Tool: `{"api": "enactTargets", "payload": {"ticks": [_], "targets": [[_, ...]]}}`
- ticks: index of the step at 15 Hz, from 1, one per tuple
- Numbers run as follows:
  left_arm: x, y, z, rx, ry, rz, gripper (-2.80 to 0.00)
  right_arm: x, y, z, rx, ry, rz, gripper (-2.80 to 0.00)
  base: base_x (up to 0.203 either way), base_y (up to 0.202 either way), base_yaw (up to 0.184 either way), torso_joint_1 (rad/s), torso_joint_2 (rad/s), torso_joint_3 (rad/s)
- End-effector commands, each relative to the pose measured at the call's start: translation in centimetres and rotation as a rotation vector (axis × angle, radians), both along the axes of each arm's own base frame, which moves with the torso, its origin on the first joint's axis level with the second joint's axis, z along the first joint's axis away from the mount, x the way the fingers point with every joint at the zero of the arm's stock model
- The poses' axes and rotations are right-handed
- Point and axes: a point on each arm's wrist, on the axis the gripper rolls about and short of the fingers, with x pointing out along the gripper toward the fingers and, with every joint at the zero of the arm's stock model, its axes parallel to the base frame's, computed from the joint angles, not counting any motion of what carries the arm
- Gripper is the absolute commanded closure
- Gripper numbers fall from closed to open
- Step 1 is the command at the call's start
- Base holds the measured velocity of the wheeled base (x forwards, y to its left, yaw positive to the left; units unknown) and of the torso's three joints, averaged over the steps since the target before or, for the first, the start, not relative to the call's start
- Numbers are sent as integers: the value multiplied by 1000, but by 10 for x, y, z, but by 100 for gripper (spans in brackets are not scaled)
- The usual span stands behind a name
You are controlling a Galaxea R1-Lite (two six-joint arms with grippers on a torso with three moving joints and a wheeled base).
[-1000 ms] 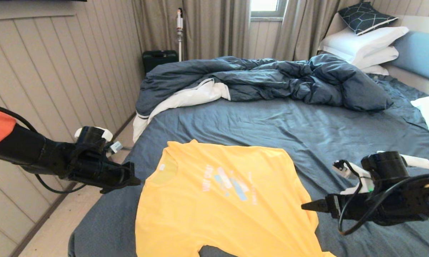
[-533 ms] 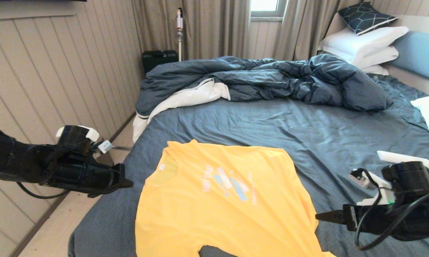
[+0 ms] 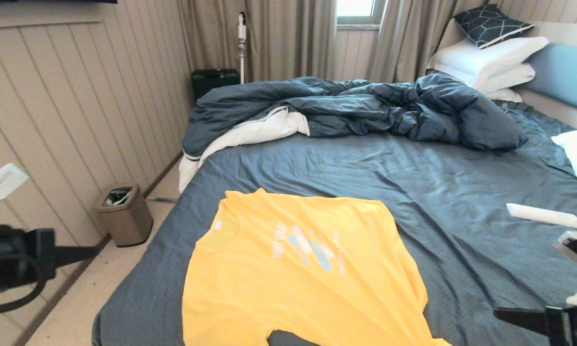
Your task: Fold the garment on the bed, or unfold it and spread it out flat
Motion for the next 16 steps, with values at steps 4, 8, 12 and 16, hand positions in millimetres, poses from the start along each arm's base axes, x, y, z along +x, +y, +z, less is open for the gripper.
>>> {"api": "enactTargets", "payload": {"ticks": [4, 8, 12, 16], "targets": [[-115, 8, -10, 94, -177, 131, 0, -70, 7, 1, -44, -46, 72, 0, 0, 0, 0, 0, 0, 0], [-161, 8, -34, 117, -216, 78, 0, -99, 8, -11, -61, -70, 126, 0, 0, 0, 0, 0, 0, 0], [-178, 10, -60, 111, -239, 39, 0, -123, 7, -24, -99, -172, 95, 0, 0, 0, 0, 0, 0, 0], [-193, 10, -85, 140, -316, 82, 0, -140, 5, -58, -147, -286, 27, 0, 0, 0, 0, 0, 0, 0]]}}
